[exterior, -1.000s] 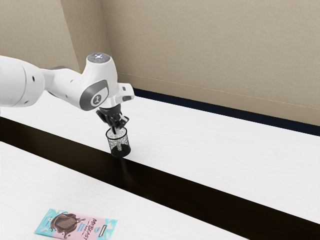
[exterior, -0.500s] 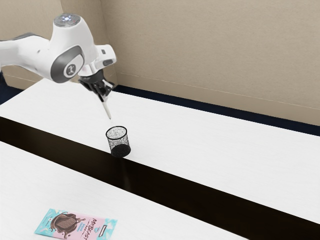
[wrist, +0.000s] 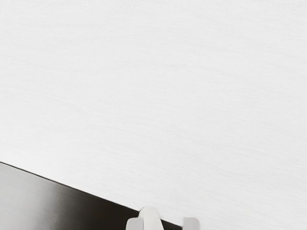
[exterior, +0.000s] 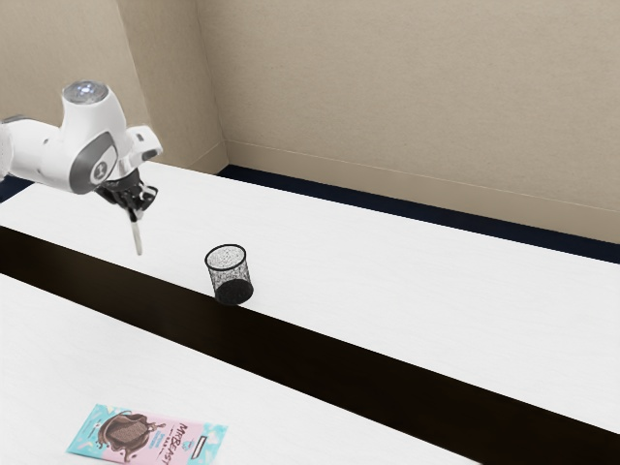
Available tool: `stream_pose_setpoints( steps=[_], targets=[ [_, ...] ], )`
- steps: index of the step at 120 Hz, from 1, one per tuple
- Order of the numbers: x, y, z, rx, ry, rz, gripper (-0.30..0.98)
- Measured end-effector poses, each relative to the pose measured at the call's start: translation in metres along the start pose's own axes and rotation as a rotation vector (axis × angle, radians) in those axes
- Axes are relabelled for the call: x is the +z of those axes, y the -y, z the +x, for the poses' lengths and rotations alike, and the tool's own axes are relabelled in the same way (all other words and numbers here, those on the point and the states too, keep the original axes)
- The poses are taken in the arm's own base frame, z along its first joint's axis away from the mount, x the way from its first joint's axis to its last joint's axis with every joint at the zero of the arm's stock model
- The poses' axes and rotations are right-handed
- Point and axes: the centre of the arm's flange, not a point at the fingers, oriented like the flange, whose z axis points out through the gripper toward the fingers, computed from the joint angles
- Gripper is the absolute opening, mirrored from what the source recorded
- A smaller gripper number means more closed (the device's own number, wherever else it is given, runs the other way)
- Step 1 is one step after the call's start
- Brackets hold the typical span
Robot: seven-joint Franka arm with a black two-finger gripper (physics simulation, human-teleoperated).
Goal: Take the marker out of the pen holder and place it to the left of the pen holder.
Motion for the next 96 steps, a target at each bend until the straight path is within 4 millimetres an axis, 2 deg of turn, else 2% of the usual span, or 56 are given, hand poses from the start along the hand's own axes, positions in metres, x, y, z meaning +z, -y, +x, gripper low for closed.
stream_pose_setpoints(
  steps=[14, 22, 30, 51, 61, 68, 82, 96],
  targets=[
    [0.023, -0.008, 0.021, 0.024, -0.102, -0.010, -0.10],
    [0.041, -0.009, 0.025, 0.035, -0.161, -0.020, -0.10],
    [0.059, -0.020, 0.027, 0.052, -0.234, -0.051, -0.10],
    [0.072, -0.037, 0.033, 0.087, -0.414, -0.104, -0.10],
    [0.086, -0.049, 0.031, 0.110, -0.466, -0.124, -0.10],
    [0.098, -0.052, 0.028, 0.117, -0.489, -0.135, -0.10],
    [0.107, -0.055, 0.024, 0.133, -0.530, -0.143, -0.09],
    [0.101, -0.058, 0.026, 0.173, -0.569, -0.141, 0.16]
  ],
)
